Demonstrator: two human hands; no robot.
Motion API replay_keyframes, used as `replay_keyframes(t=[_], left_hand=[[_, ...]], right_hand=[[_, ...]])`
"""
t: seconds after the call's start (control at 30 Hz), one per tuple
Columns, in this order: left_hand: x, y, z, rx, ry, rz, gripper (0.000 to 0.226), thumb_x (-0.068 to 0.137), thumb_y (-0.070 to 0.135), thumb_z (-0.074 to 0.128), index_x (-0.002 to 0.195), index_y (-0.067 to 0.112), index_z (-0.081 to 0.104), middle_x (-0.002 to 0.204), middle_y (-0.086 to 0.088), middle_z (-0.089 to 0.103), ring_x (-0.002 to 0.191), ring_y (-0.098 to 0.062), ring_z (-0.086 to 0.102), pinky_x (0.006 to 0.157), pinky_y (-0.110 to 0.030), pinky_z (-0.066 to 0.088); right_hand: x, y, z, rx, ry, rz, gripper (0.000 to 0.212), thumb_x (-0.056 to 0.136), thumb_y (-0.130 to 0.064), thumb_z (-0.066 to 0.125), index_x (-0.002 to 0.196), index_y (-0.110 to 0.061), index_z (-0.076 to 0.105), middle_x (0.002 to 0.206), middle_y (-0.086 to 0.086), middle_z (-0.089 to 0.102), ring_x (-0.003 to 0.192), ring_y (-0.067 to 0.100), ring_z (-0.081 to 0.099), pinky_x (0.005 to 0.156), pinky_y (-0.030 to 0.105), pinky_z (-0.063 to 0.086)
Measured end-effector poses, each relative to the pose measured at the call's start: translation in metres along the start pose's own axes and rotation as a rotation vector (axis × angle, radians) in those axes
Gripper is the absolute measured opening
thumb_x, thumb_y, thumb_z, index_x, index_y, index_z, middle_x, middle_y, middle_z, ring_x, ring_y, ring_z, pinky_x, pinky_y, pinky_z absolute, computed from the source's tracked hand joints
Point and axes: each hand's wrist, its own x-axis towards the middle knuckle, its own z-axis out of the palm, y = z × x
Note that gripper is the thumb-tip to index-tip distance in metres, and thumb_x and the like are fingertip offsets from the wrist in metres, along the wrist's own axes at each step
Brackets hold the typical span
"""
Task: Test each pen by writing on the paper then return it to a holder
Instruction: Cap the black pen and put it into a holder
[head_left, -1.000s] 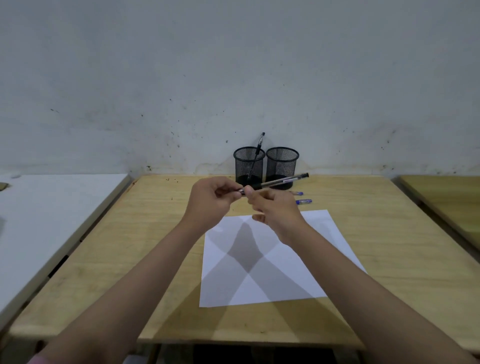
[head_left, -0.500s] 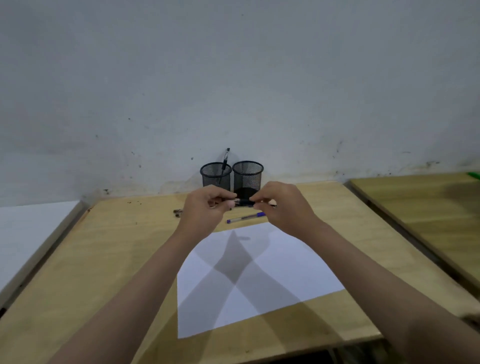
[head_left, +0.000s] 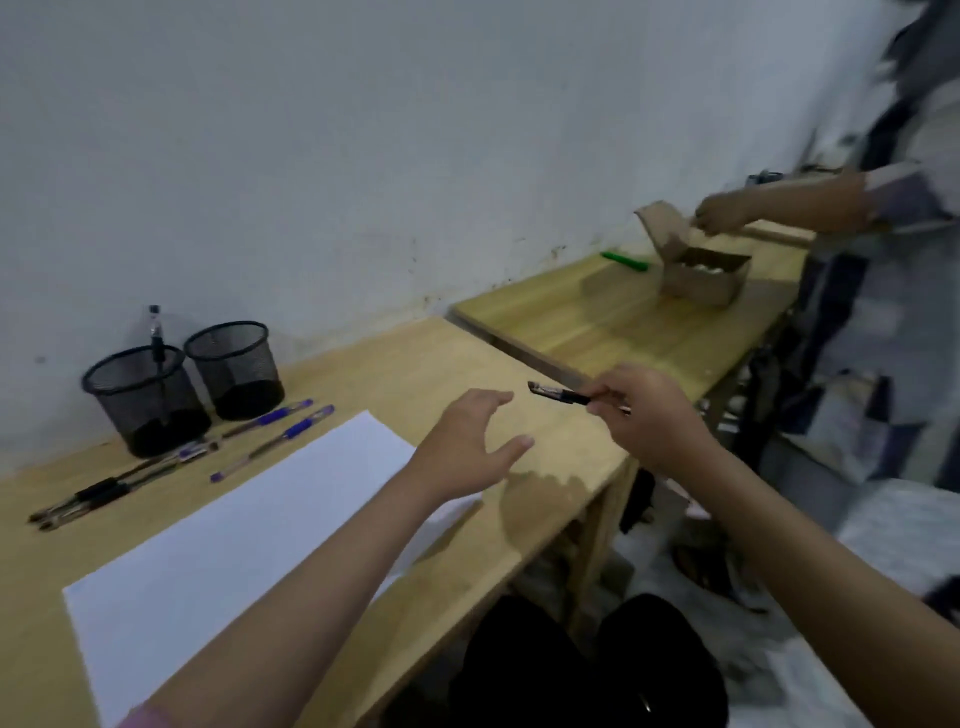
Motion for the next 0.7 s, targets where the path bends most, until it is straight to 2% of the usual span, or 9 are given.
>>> replay_keyframes(t=[0.1, 0.2, 0.33, 0.43, 0.57, 0.7], left_hand=[[0.014, 0.018, 0.039, 0.093, -0.137, 0.062, 0.061, 0.086, 0.048, 0.053, 0.139, 0.022, 0.037, 0.148, -0.001, 0.034, 0.135, -0.017, 0.030, 0.108, -0.030, 0.028], [0.026, 0.032, 0.068, 0.140, -0.200, 0.117, 0.057, 0.088, 0.050, 0.049, 0.139, 0.030, 0.036, 0.151, 0.003, 0.030, 0.138, -0.017, 0.027, 0.111, -0.035, 0.025], [0.041, 0.036, 0.093, 0.230, -0.261, 0.126, 0.053, 0.089, 0.052, 0.043, 0.138, 0.036, 0.034, 0.153, 0.007, 0.027, 0.139, -0.017, 0.025, 0.113, -0.050, 0.025], [0.048, 0.031, 0.099, 0.278, -0.258, 0.127, 0.053, 0.089, 0.055, 0.039, 0.138, 0.037, 0.034, 0.151, 0.009, 0.028, 0.138, -0.015, 0.025, 0.113, -0.048, 0.024], [0.049, 0.031, 0.103, 0.249, -0.212, 0.124, 0.052, 0.087, 0.056, 0.042, 0.136, 0.038, 0.037, 0.149, 0.013, 0.032, 0.135, -0.011, 0.028, 0.112, -0.046, 0.026], [0.048, 0.031, 0.105, 0.254, -0.180, 0.125, 0.051, 0.087, 0.054, 0.044, 0.135, 0.038, 0.039, 0.147, 0.013, 0.034, 0.134, -0.011, 0.029, 0.111, -0.046, 0.026]], right_hand=[[-0.038, 0.040, -0.016, -0.051, 0.042, 0.067, 0.017, 0.079, -0.004, 0.067, 0.094, -0.011, 0.073, 0.083, 0.005, 0.065, 0.078, 0.023, 0.059, 0.069, 0.034, 0.048], [-0.070, 0.075, -0.024, -0.112, 0.014, 0.187, 0.013, 0.080, -0.007, 0.067, 0.090, -0.012, 0.072, 0.082, 0.001, 0.062, 0.076, 0.020, 0.059, 0.068, 0.034, 0.051], [-0.099, 0.120, -0.011, -0.092, -0.046, 0.309, 0.014, 0.082, -0.012, 0.067, 0.095, -0.017, 0.071, 0.084, -0.007, 0.057, 0.081, 0.018, 0.060, 0.071, 0.033, 0.052], [-0.114, 0.148, 0.004, -0.110, -0.106, 0.343, 0.014, 0.084, -0.014, 0.064, 0.095, -0.016, 0.072, 0.089, 0.001, 0.065, 0.084, 0.021, 0.062, 0.069, 0.033, 0.051], [-0.126, 0.177, 0.023, -0.171, -0.201, 0.390, 0.019, 0.083, -0.014, 0.057, 0.093, -0.017, 0.072, 0.085, 0.004, 0.067, 0.086, 0.026, 0.063, 0.061, 0.025, 0.037], [-0.134, 0.195, 0.034, -0.197, -0.169, 0.480, 0.018, 0.085, -0.020, 0.057, 0.099, -0.023, 0.068, 0.106, 0.001, 0.065, 0.101, 0.026, 0.060, 0.076, 0.035, 0.043]])
